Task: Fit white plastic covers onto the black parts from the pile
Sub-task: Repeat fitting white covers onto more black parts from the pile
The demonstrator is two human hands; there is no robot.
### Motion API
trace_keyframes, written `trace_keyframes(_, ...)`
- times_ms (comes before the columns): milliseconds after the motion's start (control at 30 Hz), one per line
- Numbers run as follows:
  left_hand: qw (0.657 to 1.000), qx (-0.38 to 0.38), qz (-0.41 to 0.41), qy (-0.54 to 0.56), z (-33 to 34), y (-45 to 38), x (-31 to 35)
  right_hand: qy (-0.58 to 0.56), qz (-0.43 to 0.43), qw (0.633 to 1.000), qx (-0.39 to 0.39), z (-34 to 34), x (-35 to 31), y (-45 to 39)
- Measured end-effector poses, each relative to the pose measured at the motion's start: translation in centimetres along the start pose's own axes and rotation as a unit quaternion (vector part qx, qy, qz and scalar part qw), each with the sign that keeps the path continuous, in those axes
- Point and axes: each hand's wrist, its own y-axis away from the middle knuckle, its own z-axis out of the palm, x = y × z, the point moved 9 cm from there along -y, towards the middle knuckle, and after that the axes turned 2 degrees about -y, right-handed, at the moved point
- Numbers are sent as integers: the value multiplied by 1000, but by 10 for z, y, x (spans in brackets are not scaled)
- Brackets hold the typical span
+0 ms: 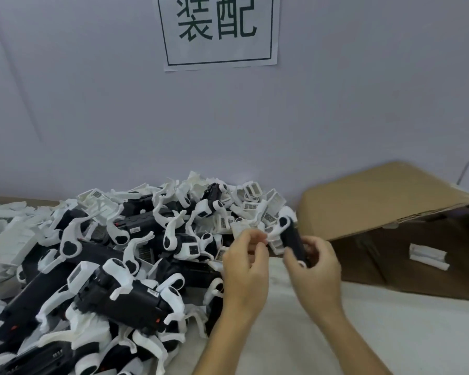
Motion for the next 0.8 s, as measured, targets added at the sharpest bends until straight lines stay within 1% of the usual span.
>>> trace_keyframes(100, 997, -39, -44, -51, 13, 4, -10, 46, -108, 993, 3, 10, -13, 20)
trace_keyframes(200, 991, -35, -87, -90, 12, 4, -15, 98, -192, 976, 44, 8, -25, 29)
trace_keyframes(300, 988, -61, -108, -95, 17, 6, -15, 129, -265, 953, 66, 6, -38, 37)
trace_keyframes(367, 988, -59, -131, -61, 17, 7, -17, 129, -288, 948, 44, 10, -42, 41)
trace_keyframes(433, 987, -48, -156, 10, 16, 7, -18, 108, -281, 953, 2, 16, -41, 43)
trace_keyframes(533, 984, -15, -157, 86, 8, 6, -15, 79, -223, 971, -44, 22, -32, 43)
trace_keyframes(667, 980, 15, -160, 113, -2, 3, -14, 56, -126, 986, -91, 31, -9, 38)
trace_keyframes(800, 980, -9, -158, 119, 3, 3, -13, 35, -86, 992, -88, 31, -1, 34)
